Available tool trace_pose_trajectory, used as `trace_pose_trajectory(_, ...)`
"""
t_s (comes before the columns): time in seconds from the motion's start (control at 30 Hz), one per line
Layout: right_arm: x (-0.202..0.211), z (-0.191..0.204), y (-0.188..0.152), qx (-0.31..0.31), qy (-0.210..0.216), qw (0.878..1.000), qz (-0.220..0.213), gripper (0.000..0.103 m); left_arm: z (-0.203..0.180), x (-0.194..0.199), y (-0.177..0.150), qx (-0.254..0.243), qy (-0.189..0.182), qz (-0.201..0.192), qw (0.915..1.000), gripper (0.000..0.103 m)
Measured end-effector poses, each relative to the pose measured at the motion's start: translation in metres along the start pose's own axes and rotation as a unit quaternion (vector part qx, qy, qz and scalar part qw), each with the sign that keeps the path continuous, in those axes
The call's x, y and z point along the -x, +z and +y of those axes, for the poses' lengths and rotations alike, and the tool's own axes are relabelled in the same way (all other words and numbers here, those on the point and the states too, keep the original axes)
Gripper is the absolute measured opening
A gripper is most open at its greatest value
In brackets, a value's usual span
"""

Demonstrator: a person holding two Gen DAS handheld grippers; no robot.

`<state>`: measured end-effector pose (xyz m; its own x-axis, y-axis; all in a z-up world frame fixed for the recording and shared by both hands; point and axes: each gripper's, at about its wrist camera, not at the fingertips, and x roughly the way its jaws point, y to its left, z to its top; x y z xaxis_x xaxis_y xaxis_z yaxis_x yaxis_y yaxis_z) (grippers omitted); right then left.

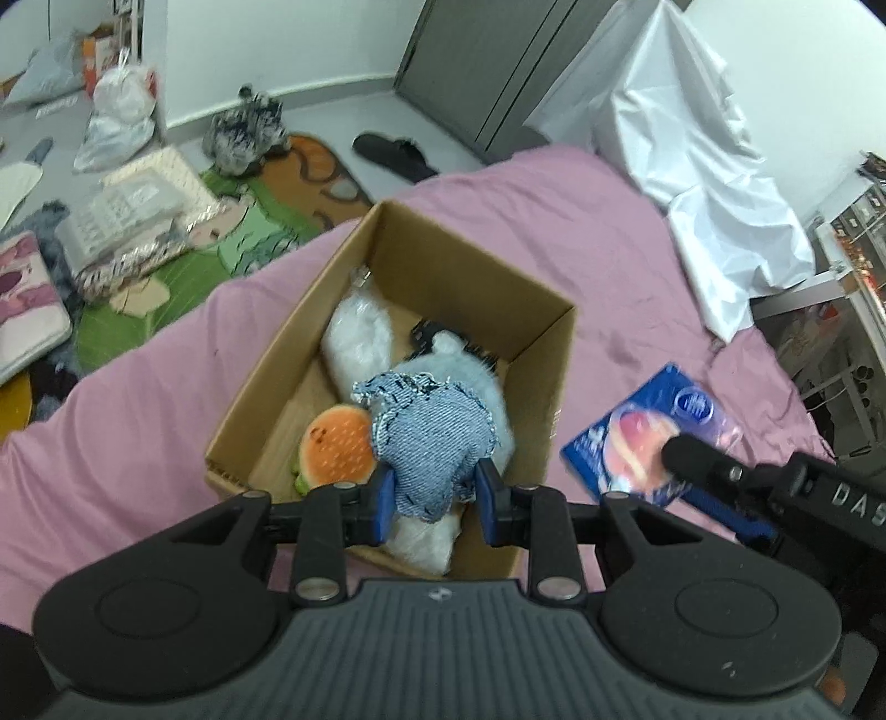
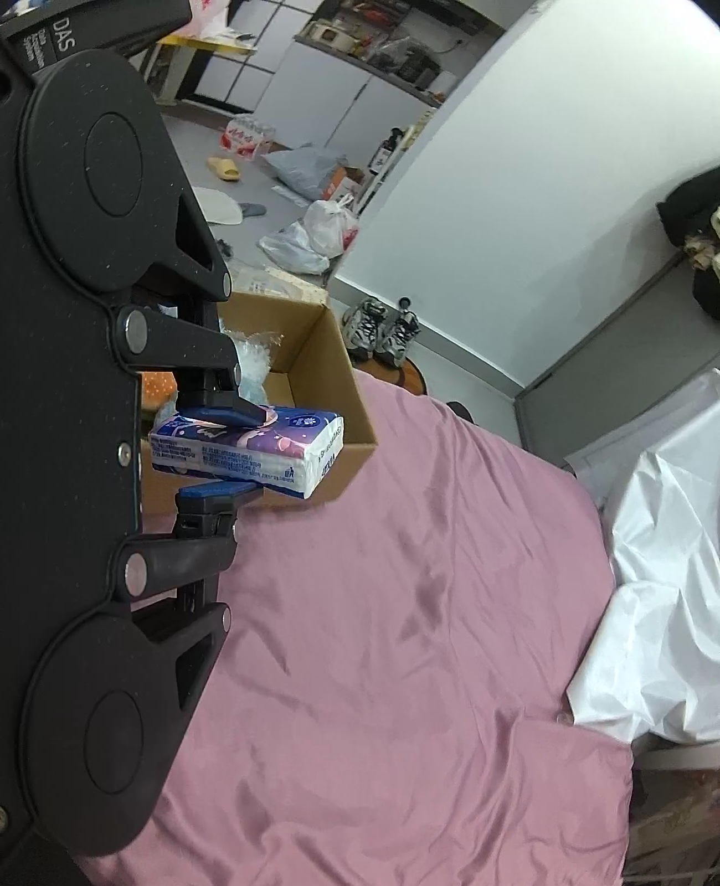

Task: Organize soft objects

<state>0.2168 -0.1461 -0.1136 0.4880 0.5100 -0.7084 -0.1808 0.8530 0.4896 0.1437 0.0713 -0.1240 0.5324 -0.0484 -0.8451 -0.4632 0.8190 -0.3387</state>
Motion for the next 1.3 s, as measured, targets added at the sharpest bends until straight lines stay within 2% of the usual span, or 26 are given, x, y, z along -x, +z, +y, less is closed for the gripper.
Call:
trace_pose_trajectory(0.13,-0.011,0.011,0.001,0.008,0.001,1.000,0.011,0.021,0.013,-0.005,0.003,0.017,0.003,0.017,0.9997,0.035)
trace_pose_trajectory(0.2,-0.016,0.018,0.002,0.012,0.003,1.000,0.014,0.021,0.020,-0.006,0.007,0.024,0.007,0.023,0.9994,0.041)
trace_pose_trajectory(0.3,-0.023,0.026,0.004,0.017,0.005,1.000,0.020,0.021,0.026,-0.003,0.012,0.027,0.010,0.017,0.9994,0.050)
trace_pose_trajectory(0.57,-0.040,0.045,0.019,0.017,0.010,0.999,0.035,0.022,0.037,0.005,0.035,0.041,0.024,-0.001,0.9989,0.056)
trace_pose_trajectory(0.67,-0.041,0.052,0.025,0.008,0.031,0.999,0.032,0.025,0.039,0.007,0.042,0.046,0.029,-0.006,0.9985,0.061)
trace_pose_trajectory(0.73,-0.042,0.054,0.030,0.003,0.042,0.999,0.030,0.037,0.039,0.008,0.046,0.046,0.031,-0.009,0.9984,0.064)
trace_pose_trajectory(0.77,-0.041,0.054,0.032,0.002,0.040,0.999,0.029,0.050,0.039,0.009,0.048,0.046,0.031,-0.011,0.9984,0.066)
trace_pose_trajectory(0.8,-0.040,0.054,0.034,0.001,0.036,0.999,0.027,0.056,0.038,0.010,0.050,0.046,0.031,-0.012,0.9984,0.068)
trace_pose_trajectory(0.9,-0.036,0.048,0.038,-0.003,0.035,0.999,0.027,0.056,0.038,0.012,0.053,0.044,0.028,-0.017,0.9985,0.080)
trace_pose_trajectory(0.97,-0.033,0.042,0.037,-0.007,0.030,0.999,0.026,0.056,0.037,0.012,0.054,0.043,0.037,-0.013,0.9983,0.083)
trace_pose_trajectory(1.3,-0.008,0.012,0.030,-0.016,0.003,1.000,0.017,0.064,0.027,0.015,0.047,0.025,0.050,-0.002,0.9984,0.092)
